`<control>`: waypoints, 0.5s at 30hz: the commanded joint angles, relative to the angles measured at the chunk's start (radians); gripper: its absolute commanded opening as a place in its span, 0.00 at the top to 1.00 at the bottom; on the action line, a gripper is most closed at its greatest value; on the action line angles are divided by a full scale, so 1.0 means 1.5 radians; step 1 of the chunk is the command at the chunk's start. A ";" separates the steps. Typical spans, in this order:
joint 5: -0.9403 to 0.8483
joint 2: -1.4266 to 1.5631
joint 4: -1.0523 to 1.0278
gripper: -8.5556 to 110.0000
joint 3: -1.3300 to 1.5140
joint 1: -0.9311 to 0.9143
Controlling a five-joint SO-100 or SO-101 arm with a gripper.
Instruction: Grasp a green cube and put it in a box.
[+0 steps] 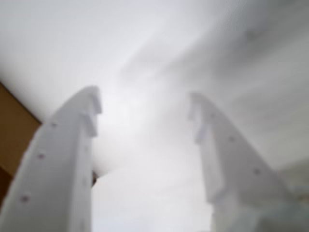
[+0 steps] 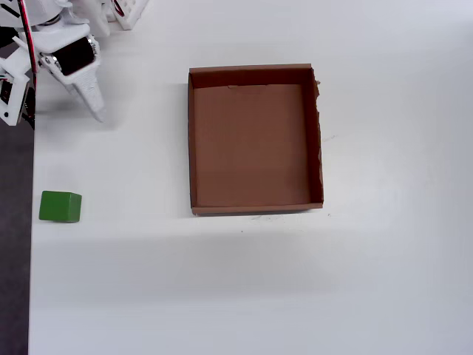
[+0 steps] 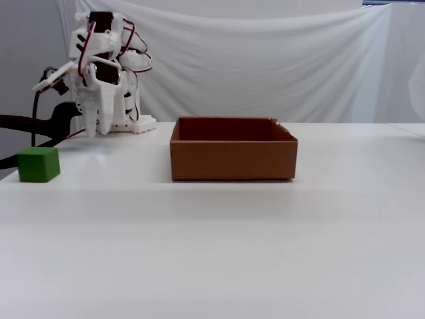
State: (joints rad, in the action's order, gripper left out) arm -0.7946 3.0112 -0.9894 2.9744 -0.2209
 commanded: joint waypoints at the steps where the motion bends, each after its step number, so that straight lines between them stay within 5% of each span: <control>1: -0.009 -0.062 0.067 0.74 -0.049 0.010; 15: -0.061 -0.264 0.213 0.71 -0.181 -0.041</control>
State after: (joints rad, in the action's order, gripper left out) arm -0.8529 2.6446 -0.7348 2.7581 -0.2654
